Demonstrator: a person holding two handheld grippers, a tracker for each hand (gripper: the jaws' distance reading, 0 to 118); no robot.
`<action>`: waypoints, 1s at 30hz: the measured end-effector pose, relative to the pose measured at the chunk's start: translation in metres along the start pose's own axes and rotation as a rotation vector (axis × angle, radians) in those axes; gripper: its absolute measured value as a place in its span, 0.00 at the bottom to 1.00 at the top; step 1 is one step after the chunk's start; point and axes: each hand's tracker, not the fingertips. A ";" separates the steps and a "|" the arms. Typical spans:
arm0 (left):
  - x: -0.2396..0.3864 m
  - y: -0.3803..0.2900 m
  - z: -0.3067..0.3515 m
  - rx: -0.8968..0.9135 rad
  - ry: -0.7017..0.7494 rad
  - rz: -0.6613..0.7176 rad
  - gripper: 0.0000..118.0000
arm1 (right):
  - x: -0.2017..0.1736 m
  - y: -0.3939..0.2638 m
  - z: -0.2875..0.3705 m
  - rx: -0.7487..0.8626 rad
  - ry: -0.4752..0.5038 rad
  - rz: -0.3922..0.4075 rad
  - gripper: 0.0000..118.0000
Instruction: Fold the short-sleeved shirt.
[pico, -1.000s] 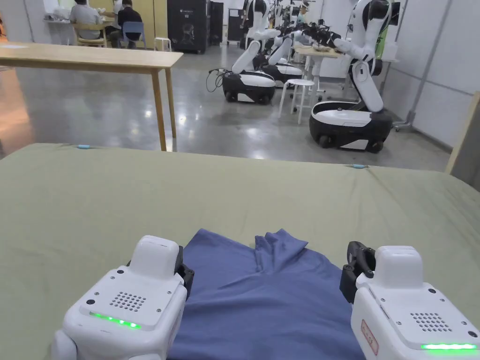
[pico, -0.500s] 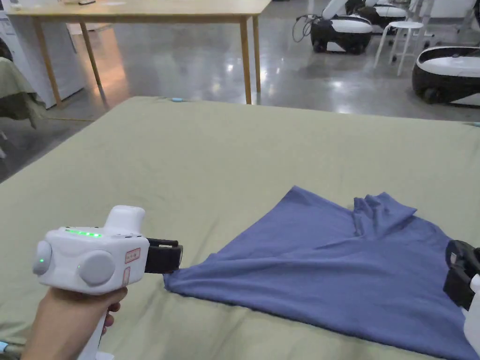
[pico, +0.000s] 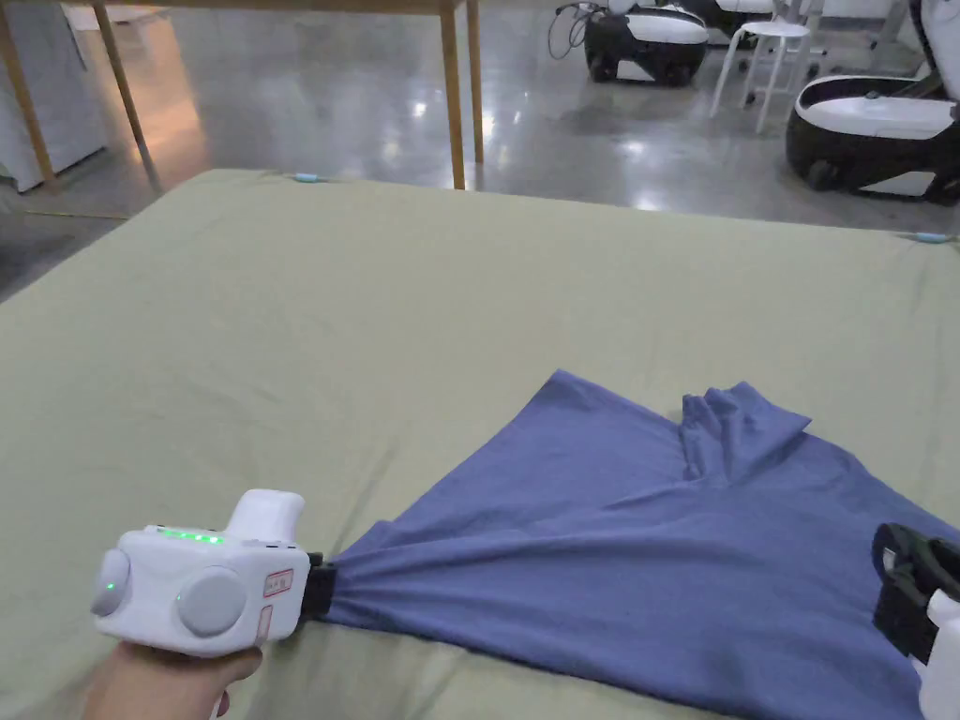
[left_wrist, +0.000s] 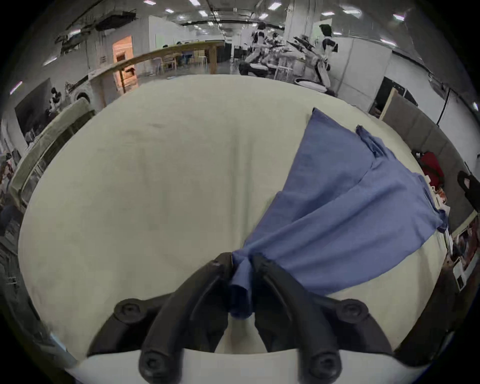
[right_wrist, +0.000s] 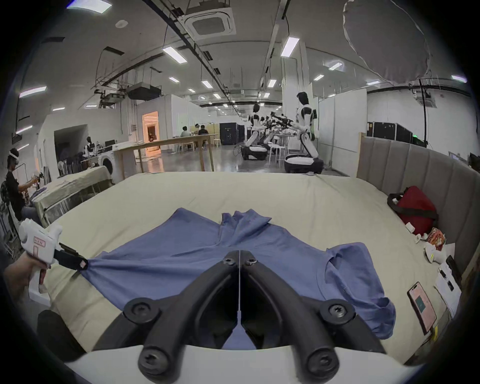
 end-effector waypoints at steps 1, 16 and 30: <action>-0.002 0.005 0.004 0.072 0.067 -0.064 0.08 | 0.004 0.003 -0.002 -0.002 -0.003 -0.001 0.02; 0.028 0.006 0.076 0.269 -0.033 -0.032 0.04 | 0.108 0.053 -0.237 -0.428 -0.053 0.142 0.98; 0.036 0.009 0.062 0.217 -0.028 -0.039 0.04 | 0.083 0.029 -0.274 -0.499 -0.026 0.097 0.03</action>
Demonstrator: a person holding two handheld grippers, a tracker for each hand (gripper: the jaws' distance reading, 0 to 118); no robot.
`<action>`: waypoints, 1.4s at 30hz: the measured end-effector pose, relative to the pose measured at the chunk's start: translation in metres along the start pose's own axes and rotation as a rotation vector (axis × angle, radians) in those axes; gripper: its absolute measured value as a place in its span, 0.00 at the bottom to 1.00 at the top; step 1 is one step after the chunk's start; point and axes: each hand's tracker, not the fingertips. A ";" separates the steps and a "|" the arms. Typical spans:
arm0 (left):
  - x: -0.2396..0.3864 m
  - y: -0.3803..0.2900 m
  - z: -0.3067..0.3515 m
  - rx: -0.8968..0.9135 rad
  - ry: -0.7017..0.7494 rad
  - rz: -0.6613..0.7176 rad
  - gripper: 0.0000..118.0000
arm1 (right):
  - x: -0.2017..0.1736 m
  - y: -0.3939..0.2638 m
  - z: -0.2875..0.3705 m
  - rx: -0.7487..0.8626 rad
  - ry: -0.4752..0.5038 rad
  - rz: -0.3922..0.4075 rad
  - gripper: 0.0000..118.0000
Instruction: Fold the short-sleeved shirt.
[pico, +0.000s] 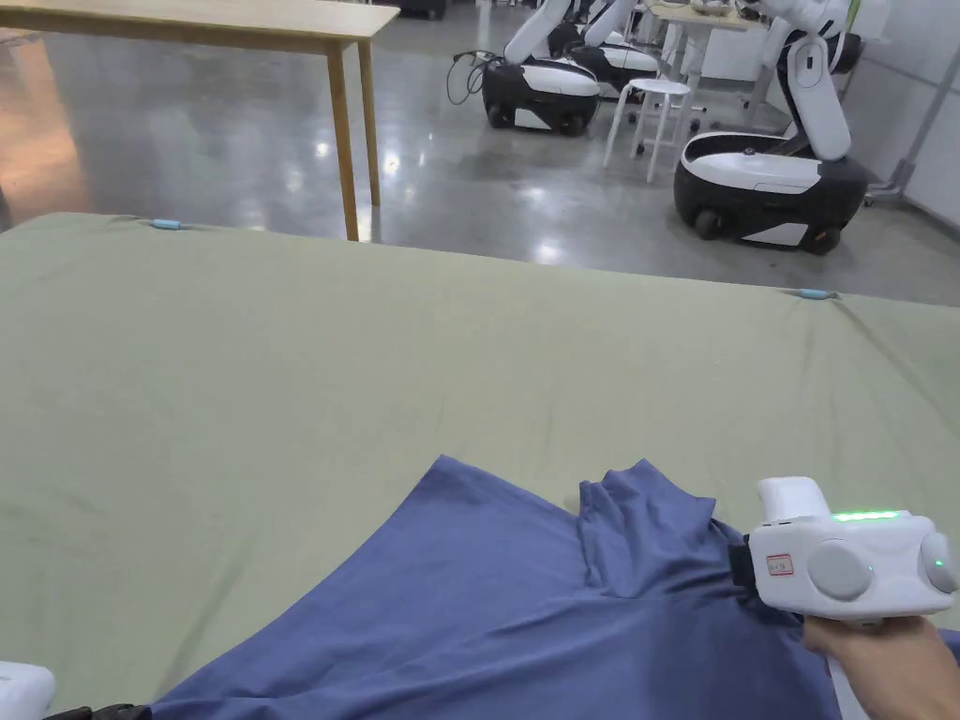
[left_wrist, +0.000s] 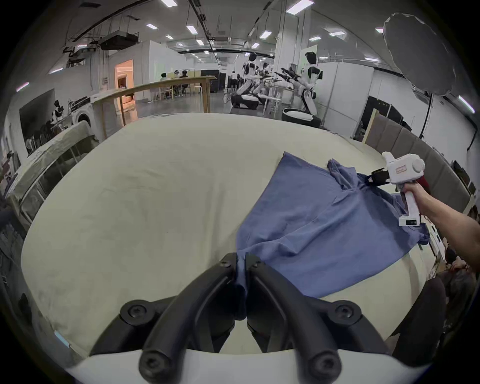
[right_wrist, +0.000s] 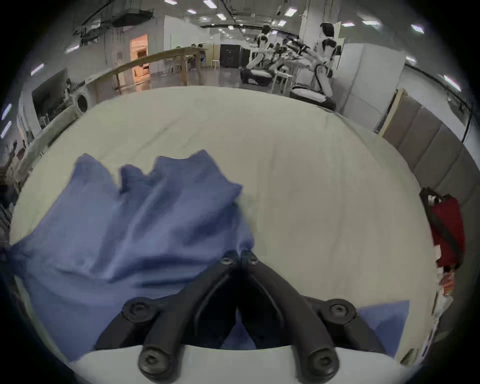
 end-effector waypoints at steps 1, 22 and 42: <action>0.001 0.001 -0.002 0.000 -0.005 0.001 0.04 | 0.001 -0.002 0.005 -0.010 0.069 -0.041 0.03; 0.055 0.261 0.068 0.485 0.073 -0.105 0.04 | 0.069 0.128 0.357 0.718 -0.111 -0.006 0.03; 0.085 0.414 0.103 0.714 0.231 -0.185 0.03 | 0.100 0.230 0.391 0.898 -0.198 -0.021 0.03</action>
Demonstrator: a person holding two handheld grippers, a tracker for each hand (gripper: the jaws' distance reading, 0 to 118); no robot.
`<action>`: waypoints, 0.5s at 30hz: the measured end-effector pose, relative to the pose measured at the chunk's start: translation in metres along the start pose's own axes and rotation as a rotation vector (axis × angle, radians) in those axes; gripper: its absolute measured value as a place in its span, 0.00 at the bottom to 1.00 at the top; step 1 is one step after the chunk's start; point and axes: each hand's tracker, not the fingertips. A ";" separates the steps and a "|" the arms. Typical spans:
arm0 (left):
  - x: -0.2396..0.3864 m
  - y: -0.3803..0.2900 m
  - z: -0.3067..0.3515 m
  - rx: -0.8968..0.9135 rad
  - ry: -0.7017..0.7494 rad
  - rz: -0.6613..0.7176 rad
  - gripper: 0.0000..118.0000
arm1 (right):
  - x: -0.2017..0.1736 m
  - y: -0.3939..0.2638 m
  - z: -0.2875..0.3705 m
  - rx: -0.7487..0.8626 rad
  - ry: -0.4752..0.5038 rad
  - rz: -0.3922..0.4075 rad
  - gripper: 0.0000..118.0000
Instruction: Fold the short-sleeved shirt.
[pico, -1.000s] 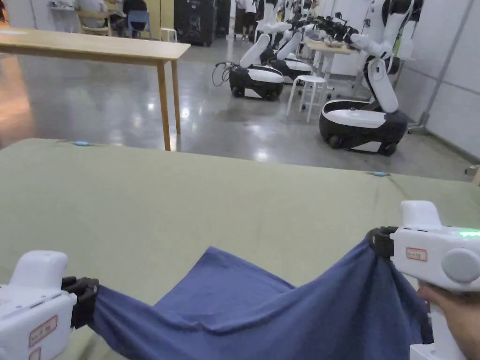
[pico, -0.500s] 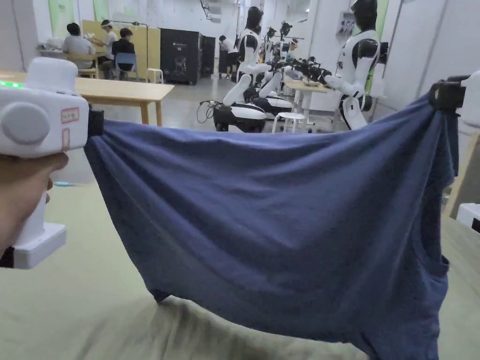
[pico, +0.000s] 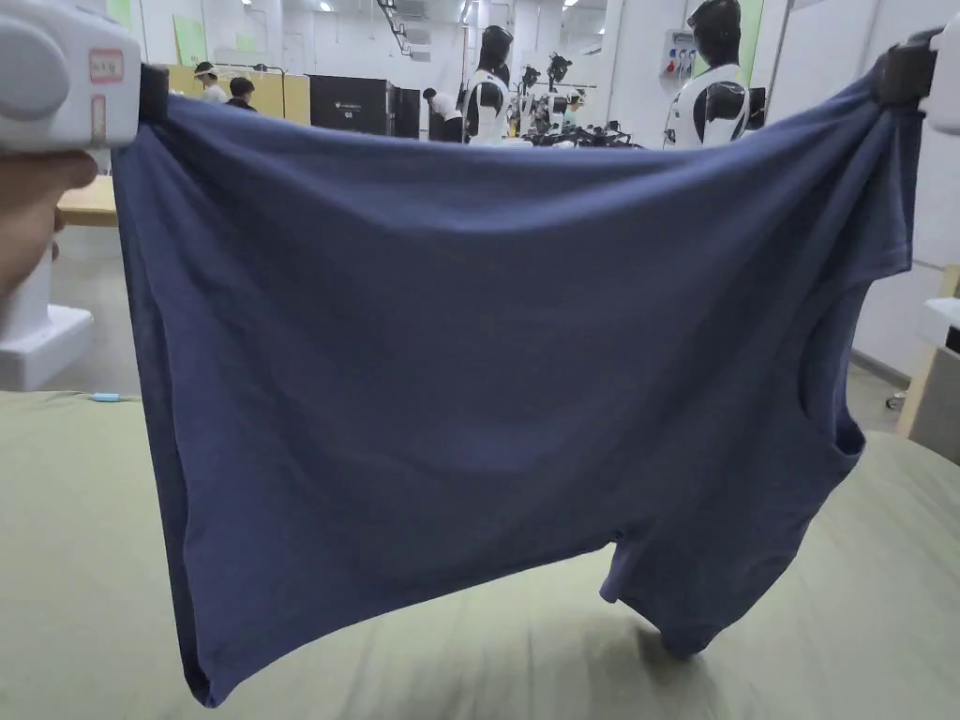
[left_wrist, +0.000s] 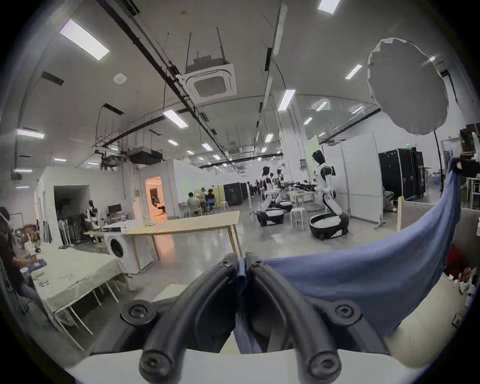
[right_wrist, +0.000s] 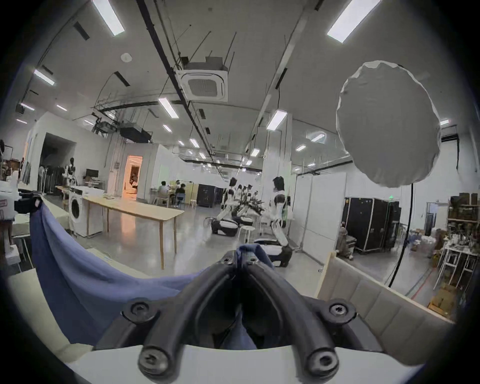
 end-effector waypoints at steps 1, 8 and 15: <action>0.003 -0.012 -0.003 -0.024 -0.007 0.010 0.03 | -0.002 -0.013 -0.005 -0.025 -0.001 -0.002 0.03; 0.021 -0.092 -0.006 -0.101 -0.024 0.050 0.03 | 0.002 -0.098 -0.018 -0.112 -0.025 -0.055 0.03; 0.008 -0.113 0.058 -0.137 -0.098 0.037 0.03 | 0.018 -0.118 0.062 -0.127 0.013 -0.059 0.03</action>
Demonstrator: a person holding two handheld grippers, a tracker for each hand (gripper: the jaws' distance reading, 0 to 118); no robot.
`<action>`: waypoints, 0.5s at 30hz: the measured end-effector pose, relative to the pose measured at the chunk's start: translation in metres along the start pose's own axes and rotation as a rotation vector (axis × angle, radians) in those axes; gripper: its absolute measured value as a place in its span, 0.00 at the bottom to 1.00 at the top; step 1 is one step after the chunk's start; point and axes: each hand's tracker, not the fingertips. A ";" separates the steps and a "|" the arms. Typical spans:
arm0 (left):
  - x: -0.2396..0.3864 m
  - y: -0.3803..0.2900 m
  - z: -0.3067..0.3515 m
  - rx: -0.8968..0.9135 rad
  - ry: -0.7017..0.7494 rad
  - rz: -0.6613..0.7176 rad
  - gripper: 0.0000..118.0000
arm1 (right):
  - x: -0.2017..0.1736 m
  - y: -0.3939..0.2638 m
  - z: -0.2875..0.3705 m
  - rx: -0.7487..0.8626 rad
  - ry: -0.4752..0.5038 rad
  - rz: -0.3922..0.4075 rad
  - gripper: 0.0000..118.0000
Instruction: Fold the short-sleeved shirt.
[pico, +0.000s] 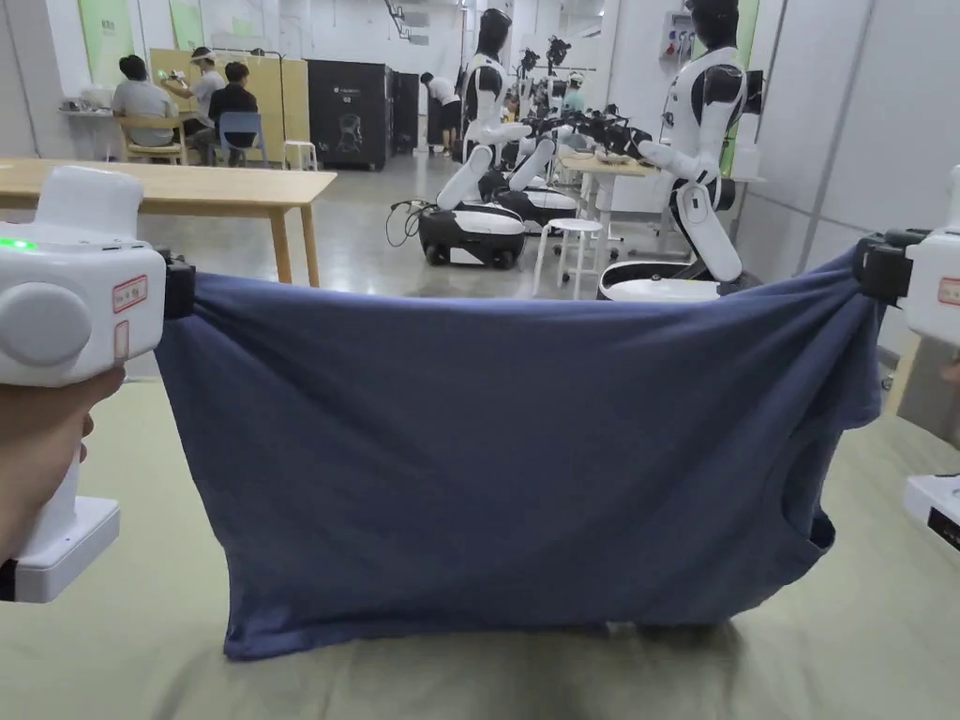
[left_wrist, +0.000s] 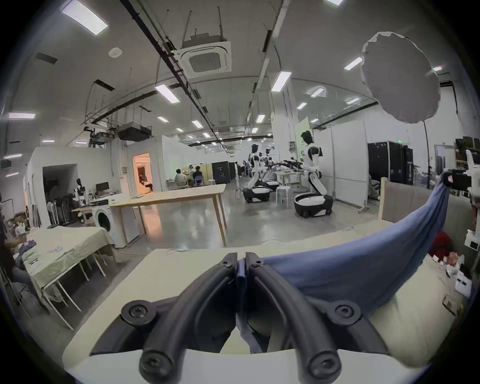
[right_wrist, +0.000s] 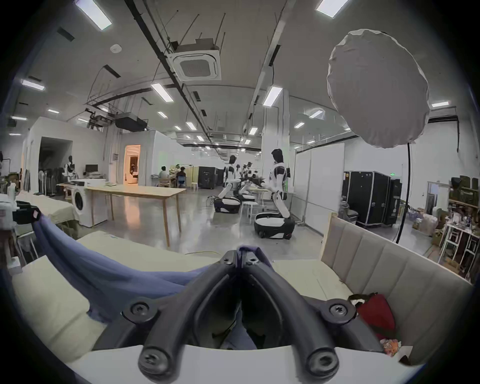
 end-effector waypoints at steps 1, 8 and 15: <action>0.000 -0.008 0.014 -0.003 -0.002 -0.007 0.03 | 0.001 -0.007 0.018 -0.005 0.009 0.004 0.03; -0.013 -0.109 0.120 -0.180 -0.097 0.041 0.03 | 0.009 -0.120 0.150 -0.155 0.064 0.017 0.03; -0.004 -0.274 0.196 -0.458 -0.145 0.098 0.03 | -0.003 -0.294 0.232 -0.453 0.083 0.013 0.03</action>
